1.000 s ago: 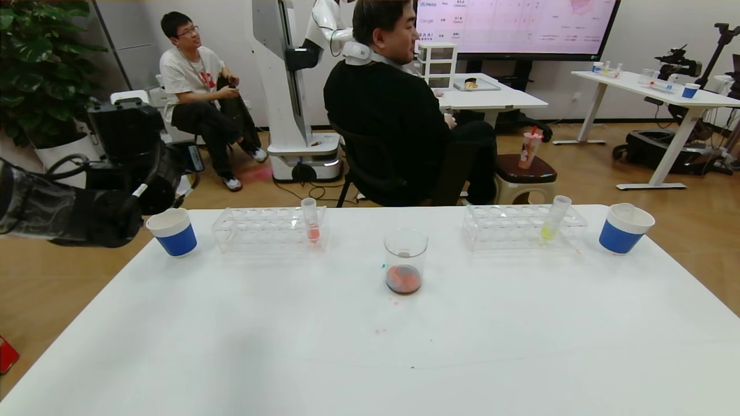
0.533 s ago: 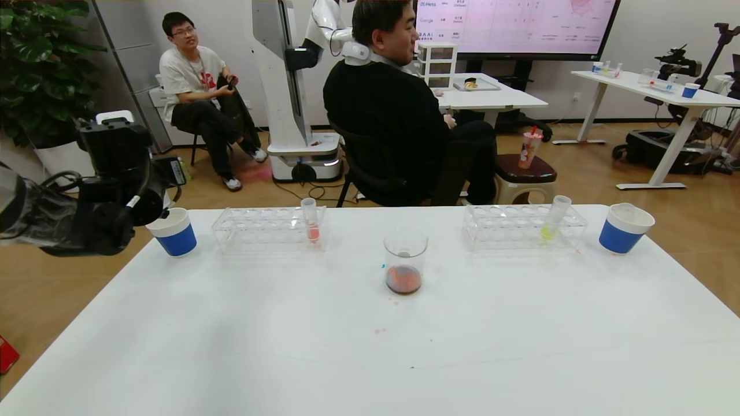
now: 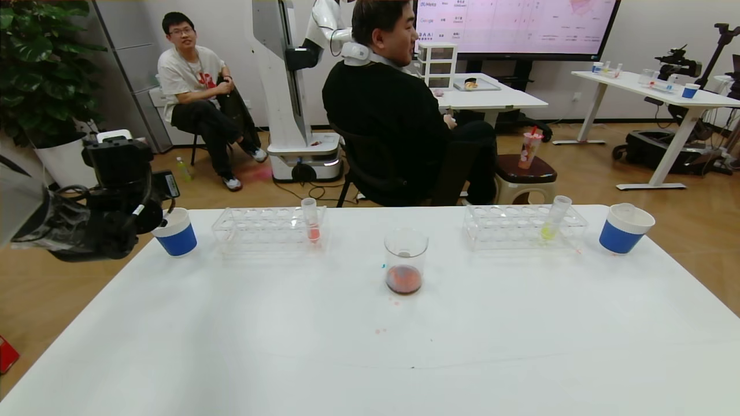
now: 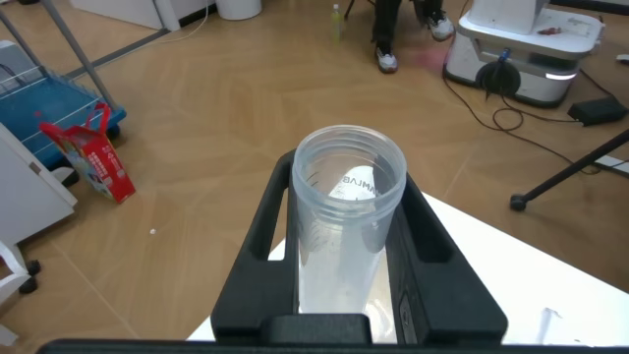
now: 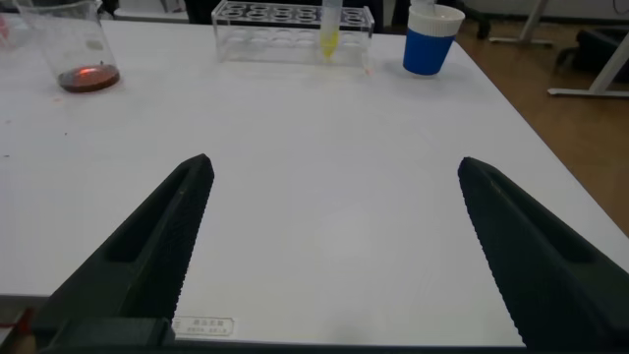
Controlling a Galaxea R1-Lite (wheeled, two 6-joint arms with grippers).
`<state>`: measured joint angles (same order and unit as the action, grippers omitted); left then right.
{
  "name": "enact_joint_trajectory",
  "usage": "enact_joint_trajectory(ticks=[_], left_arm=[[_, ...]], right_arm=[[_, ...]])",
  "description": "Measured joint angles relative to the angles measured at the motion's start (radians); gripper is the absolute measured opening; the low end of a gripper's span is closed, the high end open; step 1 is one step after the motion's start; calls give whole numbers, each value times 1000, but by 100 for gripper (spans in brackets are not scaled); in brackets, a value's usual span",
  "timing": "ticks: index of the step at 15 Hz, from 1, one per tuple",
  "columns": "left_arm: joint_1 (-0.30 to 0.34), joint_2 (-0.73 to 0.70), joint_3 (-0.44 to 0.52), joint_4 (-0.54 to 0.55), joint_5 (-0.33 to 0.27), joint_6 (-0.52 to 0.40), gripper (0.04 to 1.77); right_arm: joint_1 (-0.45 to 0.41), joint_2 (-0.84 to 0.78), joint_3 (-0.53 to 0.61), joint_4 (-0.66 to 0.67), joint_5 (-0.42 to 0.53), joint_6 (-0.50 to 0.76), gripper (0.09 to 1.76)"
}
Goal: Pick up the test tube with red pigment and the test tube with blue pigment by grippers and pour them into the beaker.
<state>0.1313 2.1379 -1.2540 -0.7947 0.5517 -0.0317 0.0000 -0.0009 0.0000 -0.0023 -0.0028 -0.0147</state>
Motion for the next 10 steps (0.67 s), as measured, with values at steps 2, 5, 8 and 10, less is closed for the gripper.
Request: enact_joint_trajectory(ticks=[2,5,8,10], left_arm=[[15,35,-33,0,-1,0,52],[18,85,-56,-13,0,0,51],[12,123,-59,-29,0,0,52],[10,138,-51,-29,0,0,52]], right_arm=[[0,0,0,0,0,0,174],[0,0,0,0,0,0,174],[0,0,0,0,0,0,174],[0,0,0,0,0,0,174]])
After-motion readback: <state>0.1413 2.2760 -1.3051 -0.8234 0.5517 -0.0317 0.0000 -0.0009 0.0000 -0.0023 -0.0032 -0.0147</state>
